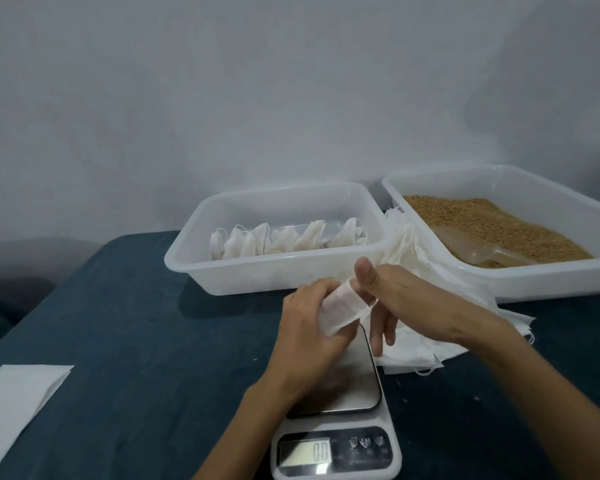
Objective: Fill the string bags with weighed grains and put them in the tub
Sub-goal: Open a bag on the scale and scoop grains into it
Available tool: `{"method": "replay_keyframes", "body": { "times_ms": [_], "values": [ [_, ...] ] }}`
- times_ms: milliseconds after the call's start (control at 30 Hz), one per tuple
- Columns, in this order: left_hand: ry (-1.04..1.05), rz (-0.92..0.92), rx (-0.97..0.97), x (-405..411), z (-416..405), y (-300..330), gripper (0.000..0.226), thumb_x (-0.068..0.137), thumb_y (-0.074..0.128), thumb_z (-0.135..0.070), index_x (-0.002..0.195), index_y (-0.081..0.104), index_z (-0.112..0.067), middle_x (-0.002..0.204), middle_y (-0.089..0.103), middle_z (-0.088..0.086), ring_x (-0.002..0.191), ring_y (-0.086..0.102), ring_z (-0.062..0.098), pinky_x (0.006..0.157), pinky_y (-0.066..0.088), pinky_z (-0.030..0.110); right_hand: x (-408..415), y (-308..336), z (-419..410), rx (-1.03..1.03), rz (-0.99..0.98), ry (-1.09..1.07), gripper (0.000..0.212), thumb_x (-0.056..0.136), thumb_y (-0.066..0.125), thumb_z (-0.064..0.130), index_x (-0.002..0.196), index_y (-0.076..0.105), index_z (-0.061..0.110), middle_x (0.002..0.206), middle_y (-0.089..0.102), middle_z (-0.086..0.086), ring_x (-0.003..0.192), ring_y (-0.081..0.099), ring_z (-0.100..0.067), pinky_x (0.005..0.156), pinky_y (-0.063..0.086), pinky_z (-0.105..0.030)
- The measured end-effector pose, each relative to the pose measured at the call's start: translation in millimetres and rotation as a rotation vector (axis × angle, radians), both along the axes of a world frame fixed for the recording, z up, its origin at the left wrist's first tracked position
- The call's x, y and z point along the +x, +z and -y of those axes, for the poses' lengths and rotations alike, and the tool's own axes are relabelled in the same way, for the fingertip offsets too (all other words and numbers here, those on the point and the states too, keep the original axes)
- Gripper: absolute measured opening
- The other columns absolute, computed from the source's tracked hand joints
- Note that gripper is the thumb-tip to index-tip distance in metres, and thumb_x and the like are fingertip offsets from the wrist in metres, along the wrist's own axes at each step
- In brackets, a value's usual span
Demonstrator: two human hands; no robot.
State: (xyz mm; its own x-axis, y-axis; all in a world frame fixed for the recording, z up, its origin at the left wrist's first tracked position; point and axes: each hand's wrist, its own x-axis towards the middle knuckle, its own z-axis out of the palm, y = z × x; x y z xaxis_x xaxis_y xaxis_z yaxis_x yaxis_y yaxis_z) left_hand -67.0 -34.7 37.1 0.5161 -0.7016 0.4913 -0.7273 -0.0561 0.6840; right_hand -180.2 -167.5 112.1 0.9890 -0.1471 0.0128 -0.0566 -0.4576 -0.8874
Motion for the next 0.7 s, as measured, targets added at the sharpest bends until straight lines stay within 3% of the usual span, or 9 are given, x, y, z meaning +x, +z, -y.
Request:
{"method": "replay_keyframes", "body": {
  "times_ms": [33,100,167,267,400,500,567,633,700],
  "values": [
    [-0.014,-0.051,-0.029,0,0,1,0.025,0.084,0.073,-0.024,0.107,0.064,-0.020,0.095,0.068,-0.008,0.087,0.061,0.012,0.078,0.050,0.032,-1,8,2,-0.062,-0.011,-0.008,0.120,0.057,0.021,0.106,0.102,0.074,0.009,0.100,0.074,-0.009,0.060,0.072,-0.030,0.056,0.052,-0.029],
    [-0.046,-0.160,-0.051,-1,-2,4,0.024,0.088,0.076,-0.019,0.106,0.062,-0.020,0.094,0.068,-0.005,0.084,0.063,0.014,0.071,0.051,0.028,-5,27,4,-0.134,-0.017,-0.049,0.112,0.054,0.021,0.108,0.101,0.077,0.023,0.096,0.077,0.000,0.058,0.072,-0.029,0.053,0.052,-0.025],
    [-0.092,-0.252,-0.034,-4,-3,7,0.034,0.087,0.080,-0.020,0.112,0.058,-0.024,0.101,0.069,-0.007,0.091,0.065,0.013,0.074,0.054,0.026,-9,43,2,-0.193,-0.076,-0.063,0.114,0.047,0.019,0.110,0.103,0.076,0.028,0.094,0.077,0.000,0.059,0.073,-0.029,0.053,0.051,-0.024],
    [-0.164,-0.329,-0.011,-14,-2,6,0.049,0.082,0.085,-0.026,0.121,0.055,-0.030,0.112,0.070,-0.012,0.103,0.066,0.008,0.084,0.055,0.025,-3,52,-8,-0.311,-0.179,-0.006,0.121,0.044,0.016,0.109,0.107,0.075,0.023,0.096,0.075,0.001,0.059,0.073,-0.025,0.055,0.051,-0.025],
    [-0.163,-0.480,-0.074,-13,-2,5,0.037,0.083,0.084,-0.030,0.112,0.061,-0.027,0.100,0.070,-0.003,0.097,0.068,0.021,0.090,0.057,0.049,1,67,-7,-0.329,-0.057,0.036,0.105,0.064,0.017,0.101,0.094,0.079,0.022,0.093,0.078,0.004,0.059,0.073,-0.023,0.054,0.054,-0.027],
    [-0.165,-0.520,-0.111,-11,-1,2,0.034,0.081,0.086,-0.024,0.105,0.061,-0.028,0.096,0.069,-0.003,0.091,0.068,0.017,0.081,0.056,0.031,-5,68,40,-0.325,0.166,-0.270,0.080,0.084,0.032,0.088,0.082,0.078,0.022,0.083,0.078,0.002,0.057,0.072,-0.024,0.054,0.054,-0.028],
    [-0.214,-0.533,-0.130,-11,-1,0,0.040,0.082,0.085,-0.019,0.111,0.059,-0.031,0.096,0.070,-0.003,0.087,0.067,0.010,0.076,0.053,0.020,-10,51,99,-0.587,0.222,-0.560,0.048,0.095,0.051,0.065,0.082,0.075,0.025,0.080,0.077,0.005,0.066,0.072,-0.019,0.063,0.054,-0.033],
    [-0.252,-0.550,-0.149,-13,0,0,0.046,0.082,0.084,-0.018,0.116,0.058,-0.035,0.095,0.069,-0.002,0.084,0.066,0.008,0.074,0.052,0.017,-23,26,161,-0.833,-0.002,-0.731,0.023,0.095,0.063,0.045,0.096,0.072,0.025,0.094,0.075,0.002,0.082,0.067,-0.017,0.077,0.054,-0.037],
    [-0.267,-0.554,-0.175,-13,1,0,0.045,0.079,0.085,-0.026,0.115,0.059,-0.035,0.095,0.069,-0.002,0.085,0.067,0.009,0.075,0.053,0.019,-39,4,206,-0.825,-0.306,-0.747,0.033,0.088,0.073,0.047,0.109,0.069,0.021,0.104,0.071,0.001,0.089,0.062,-0.016,0.082,0.051,-0.035]
  ]
}}
